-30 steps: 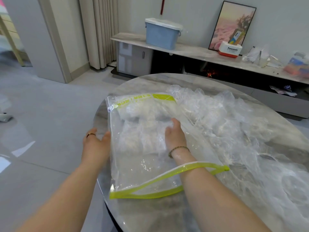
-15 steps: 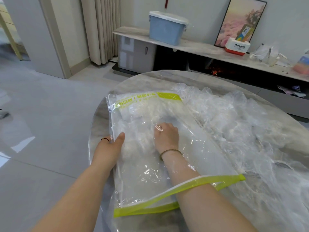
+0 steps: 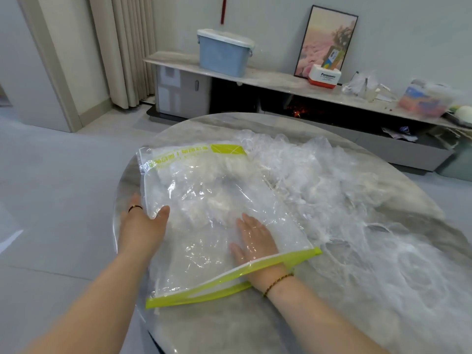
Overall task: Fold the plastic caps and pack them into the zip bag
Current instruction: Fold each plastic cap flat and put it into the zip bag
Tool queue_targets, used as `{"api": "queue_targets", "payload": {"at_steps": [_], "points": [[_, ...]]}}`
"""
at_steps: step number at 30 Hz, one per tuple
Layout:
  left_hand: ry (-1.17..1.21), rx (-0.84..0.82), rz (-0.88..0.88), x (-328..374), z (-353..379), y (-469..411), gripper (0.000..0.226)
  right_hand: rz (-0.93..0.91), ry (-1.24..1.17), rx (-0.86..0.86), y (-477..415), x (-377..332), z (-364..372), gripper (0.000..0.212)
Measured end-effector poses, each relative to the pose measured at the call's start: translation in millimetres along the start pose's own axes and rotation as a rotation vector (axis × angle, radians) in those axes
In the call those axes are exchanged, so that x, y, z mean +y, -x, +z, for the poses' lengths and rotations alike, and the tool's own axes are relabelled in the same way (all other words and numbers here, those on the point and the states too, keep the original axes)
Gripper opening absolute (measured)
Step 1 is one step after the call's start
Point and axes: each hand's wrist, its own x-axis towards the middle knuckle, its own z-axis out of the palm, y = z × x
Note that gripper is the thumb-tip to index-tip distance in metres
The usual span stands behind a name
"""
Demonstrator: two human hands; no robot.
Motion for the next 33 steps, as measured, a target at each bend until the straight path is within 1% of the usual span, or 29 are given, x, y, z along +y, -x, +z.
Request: {"api": "queue_targets", "payload": {"at_steps": [2, 3, 4, 6, 8, 10, 11, 12, 13, 14, 16, 18, 20, 22, 24, 25, 26, 28, 29, 30, 31, 32, 33], "points": [[-0.127, 0.025, 0.157, 4.8, -1.7, 10.0, 0.061, -0.032, 0.124, -0.062, 29.7, 17.1, -16.1, 0.059], [-0.171, 0.021, 0.235, 10.0, 1.3, 21.0, 0.060, -0.108, 0.151, -0.076, 50.8, 28.8, -23.4, 0.054], [-0.204, 0.006, 0.308, 13.6, 4.4, 31.5, 0.059, -0.183, 0.134, -0.043, 66.4, 39.7, -28.9, 0.046], [-0.222, -0.030, 0.500, 17.2, 14.9, 55.4, 0.052, -0.139, 0.115, 0.010, 92.2, 62.5, -41.0, 0.036], [-0.222, -0.066, 0.785, 21.8, 28.0, 84.7, 0.038, -0.093, 0.135, 0.122, 118.2, 87.1, -52.5, 0.028], [-0.217, -0.159, 1.052, 22.8, 42.9, 114.8, 0.032, -0.049, 0.180, 0.175, 142.0, 111.9, -68.2, 0.019], [-0.216, -0.206, 1.154, 19.7, 50.7, 127.1, 0.029, 0.003, 0.197, 0.188, 152.6, 120.6, -72.7, 0.026], [-0.208, -0.272, 1.203, 16.7, 58.0, 140.6, 0.028, 0.044, 0.225, 0.184, 162.0, 127.5, -77.3, 0.037], [-0.200, -0.318, 1.227, 13.4, 64.4, 150.0, 0.028, 0.091, 0.273, 0.169, 168.8, 130.9, -83.6, 0.046], [-0.221, -0.367, 1.235, 6.0, 72.9, 160.4, 0.028, 0.145, 0.334, 0.159, 177.6, 135.8, -88.3, 0.049], [-0.378, -0.482, 1.171, -10.8, 85.1, 166.0, 0.033, 0.225, 0.369, 0.179, 177.4, 139.4, -89.1, 0.051], [-0.570, -0.569, 1.108, -20.3, 94.6, 163.2, 0.041, 0.219, 0.401, 0.186, 176.7, 142.5, -83.4, 0.060], [-0.662, -0.573, 1.083, -21.0, 98.8, 160.8, 0.044, 0.170, 0.468, 0.231, 168.5, 144.7, -73.7, 0.063], [-0.736, -0.577, 1.062, -20.9, 102.1, 159.0, 0.045, 0.160, 0.472, 0.263, 153.8, 148.6, -65.2, 0.056], [-0.734, -0.523, 1.097, -24.8, 102.3, 156.9, 0.046, 0.157, 0.452, 0.282, 136.3, 152.5, -58.4, 0.039], [-0.717, -0.505, 1.109, -26.5, 102.4, 156.1, 0.050, 0.167, 0.466, 0.308, 128.7, 152.0, -60.0, 0.031], [-0.711, -0.493, 1.114, -28.3, 102.5, 155.8, 0.058, 0.170, 0.467, 0.275, 121.5, 152.1, -63.0, 0.025], [-0.681, -0.447, 1.137, -31.9, 103.0, 155.3, 0.070, 0.300, 0.434, 0.182, 106.5, 149.7, -77.8, 0.007], [-0.667, -0.428, 1.135, -32.7, 103.6, 155.1, 0.071, 0.368, 0.389, 0.203, 102.5, 151.7, -86.4, 0.014], [-0.652, -0.409, 1.134, -32.4, 103.7, 155.6, 0.067, 0.411, 0.296, 0.290, 100.0, 154.8, -92.8, 0.021], [-0.615, -0.369, 1.151, -32.4, 105.2, 155.4, 0.058, 0.438, 0.226, 0.399, 97.9, 155.8, -100.5, 0.021], [-0.581, -0.327, 1.163, -30.9, 106.0, 156.5, 0.047, 0.439, 0.141, 0.570, 98.1, 152.2, -110.1, 0.017], [-0.548, -0.288, 1.159, -30.2, 107.9, 156.3, 0.046, 0.401, 0.104, 0.740, 100.2, 150.2, -115.6, 0.014]]}}
